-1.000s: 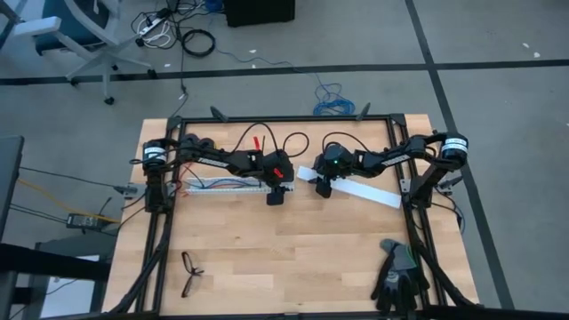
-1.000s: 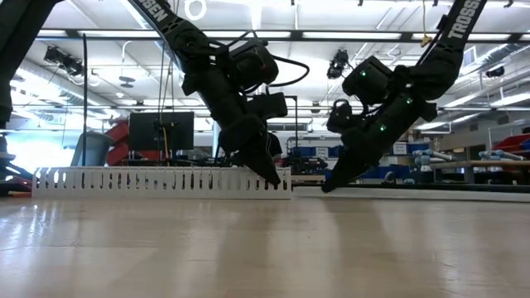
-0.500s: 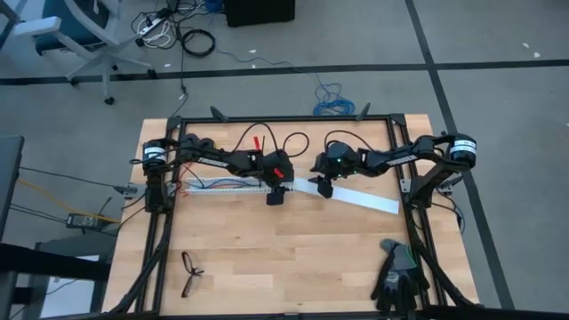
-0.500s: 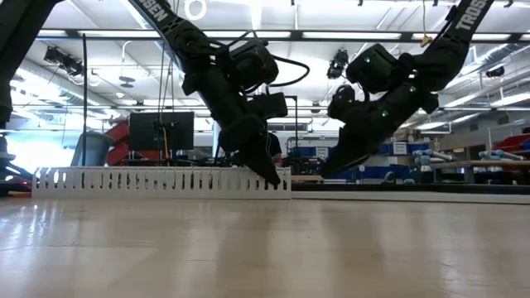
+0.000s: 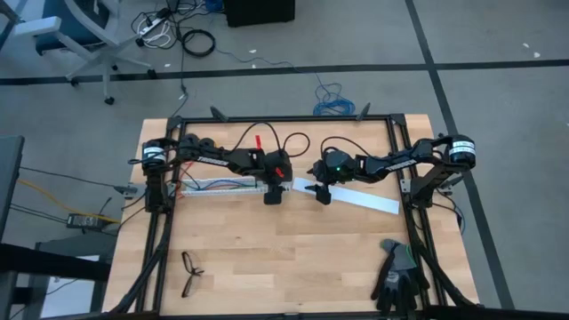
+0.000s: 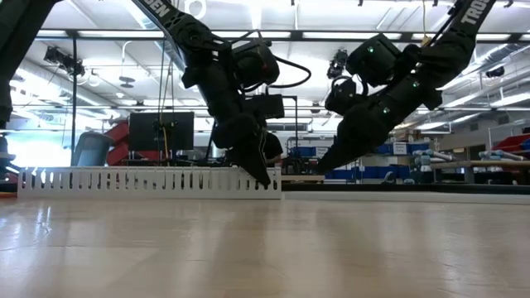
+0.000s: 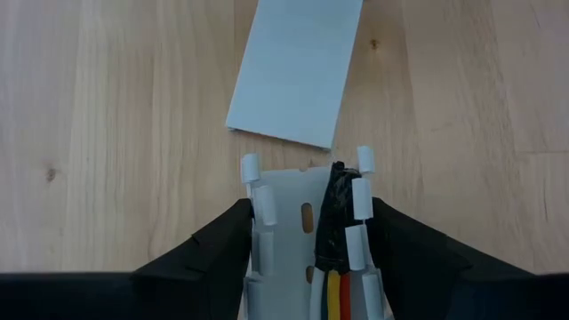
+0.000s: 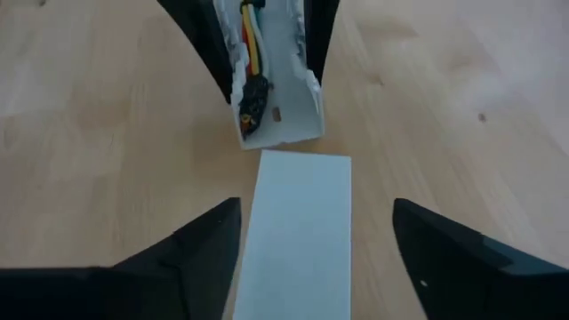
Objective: Ziptie cables
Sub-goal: Close the white cable duct
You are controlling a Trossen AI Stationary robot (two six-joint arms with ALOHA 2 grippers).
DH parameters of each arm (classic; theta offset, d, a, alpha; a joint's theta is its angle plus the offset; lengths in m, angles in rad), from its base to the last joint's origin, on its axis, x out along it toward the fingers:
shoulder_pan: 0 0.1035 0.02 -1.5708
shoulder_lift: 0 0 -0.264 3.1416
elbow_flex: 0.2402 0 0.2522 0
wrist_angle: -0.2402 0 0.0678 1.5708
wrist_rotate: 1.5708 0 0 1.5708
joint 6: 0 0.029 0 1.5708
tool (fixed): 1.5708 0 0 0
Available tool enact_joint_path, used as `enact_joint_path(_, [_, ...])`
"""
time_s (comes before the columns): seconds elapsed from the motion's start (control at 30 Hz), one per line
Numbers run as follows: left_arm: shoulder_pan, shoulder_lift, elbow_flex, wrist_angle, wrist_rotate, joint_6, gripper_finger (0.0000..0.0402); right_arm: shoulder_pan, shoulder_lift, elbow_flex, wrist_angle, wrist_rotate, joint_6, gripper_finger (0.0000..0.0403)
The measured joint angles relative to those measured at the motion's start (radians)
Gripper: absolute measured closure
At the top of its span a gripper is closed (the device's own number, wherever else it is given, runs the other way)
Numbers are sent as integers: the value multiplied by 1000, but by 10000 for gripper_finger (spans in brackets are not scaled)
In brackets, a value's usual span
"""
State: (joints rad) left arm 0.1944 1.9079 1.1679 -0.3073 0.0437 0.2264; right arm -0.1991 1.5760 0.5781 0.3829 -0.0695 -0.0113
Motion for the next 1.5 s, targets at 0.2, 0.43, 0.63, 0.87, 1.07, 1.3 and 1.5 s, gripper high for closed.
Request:
enact_joint_path(0.2, [-1, 0, 0, 2, 3, -2, 183, 3, 85, 2, 93, 17, 17, 73])
enact_joint_path(0.43, [-2, 1, -1, 2, 3, -17, 183, 7, 128, 2, 132, 49, 10, 58])
enact_joint_path(0.63, [-2, 1, -2, 9, 4, -21, 183, 7, 160, 2, 125, 26, 36, 58])
enact_joint_path(0.87, [-2, 2, -1, 22, 6, -24, 183, 7, 218, 4, 153, 32, 43, 58])
enact_joint_path(1.07, [-2, 2, -1, 24, 6, -25, 183, 5, 219, 4, 152, 32, 59, 91])
enact_joint_path(1.3, [-2, 2, -1, 24, 6, -25, 183, 4, 219, 4, 148, 36, 65, 184])
enact_joint_path(1.5, [-2, 2, -1, 26, 6, -24, 183, 5, 220, 4, 146, 18, 67, 190])
